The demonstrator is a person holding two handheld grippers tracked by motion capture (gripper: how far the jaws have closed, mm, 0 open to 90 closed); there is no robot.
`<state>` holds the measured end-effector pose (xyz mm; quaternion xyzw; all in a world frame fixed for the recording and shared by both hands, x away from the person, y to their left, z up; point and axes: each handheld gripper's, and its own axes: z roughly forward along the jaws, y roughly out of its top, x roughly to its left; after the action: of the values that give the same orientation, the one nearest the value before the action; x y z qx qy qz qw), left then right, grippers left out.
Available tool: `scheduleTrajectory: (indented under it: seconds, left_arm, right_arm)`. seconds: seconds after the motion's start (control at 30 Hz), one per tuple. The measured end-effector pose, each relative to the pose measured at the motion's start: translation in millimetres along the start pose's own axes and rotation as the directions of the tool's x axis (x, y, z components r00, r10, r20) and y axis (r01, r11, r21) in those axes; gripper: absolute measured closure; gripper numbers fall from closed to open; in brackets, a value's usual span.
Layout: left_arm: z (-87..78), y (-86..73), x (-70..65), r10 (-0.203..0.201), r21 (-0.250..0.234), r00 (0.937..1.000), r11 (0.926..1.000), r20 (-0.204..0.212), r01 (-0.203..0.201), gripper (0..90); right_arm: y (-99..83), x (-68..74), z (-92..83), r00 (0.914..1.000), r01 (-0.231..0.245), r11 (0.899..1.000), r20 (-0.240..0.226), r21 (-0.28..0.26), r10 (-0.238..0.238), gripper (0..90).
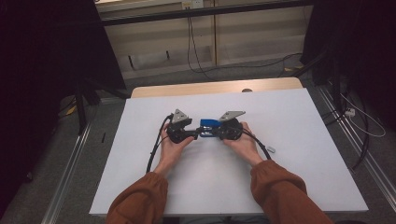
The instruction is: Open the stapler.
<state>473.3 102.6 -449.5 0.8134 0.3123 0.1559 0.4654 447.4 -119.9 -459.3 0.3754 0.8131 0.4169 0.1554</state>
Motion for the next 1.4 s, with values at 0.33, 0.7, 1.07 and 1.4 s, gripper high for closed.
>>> scheduleTrajectory:
  seconds: [0.33, 0.7, 1.07, 1.4]
  left_arm:
    - [-0.5, 0.4, -5.5, -0.001, 0.030, 0.9981, 0.9995, 0.061, -0.001, 74.7]
    - [2.5, -4.1, 1.9, -0.021, 0.057, 0.9997, 0.9981, 0.009, 0.021, 90.0]
    - [6.1, -5.0, 2.1, -0.025, 0.058, 0.9997, 0.9980, -0.009, 0.025, 90.0]
    - [5.9, 0.9, -2.5, -0.019, 0.043, 0.9998, 0.9989, 0.001, 0.019, 90.0]
  right_arm:
    - [-0.1, 1.1, 0.1, 0.9999, 0.006, 1.000, 0.010, -0.001, -0.006, 90.0]
    - [-0.1, 2.6, 0.1, 0.9995, 0.023, 1.000, 0.020, -0.001, -0.023, 90.0]
    - [0.0, 2.9, 0.0, 0.9993, 0.030, 1.000, 0.023, 0.001, -0.030, 90.0]
    - [-0.3, 2.9, 0.0, 0.9994, 0.027, 1.000, 0.024, -0.001, -0.027, 90.0]
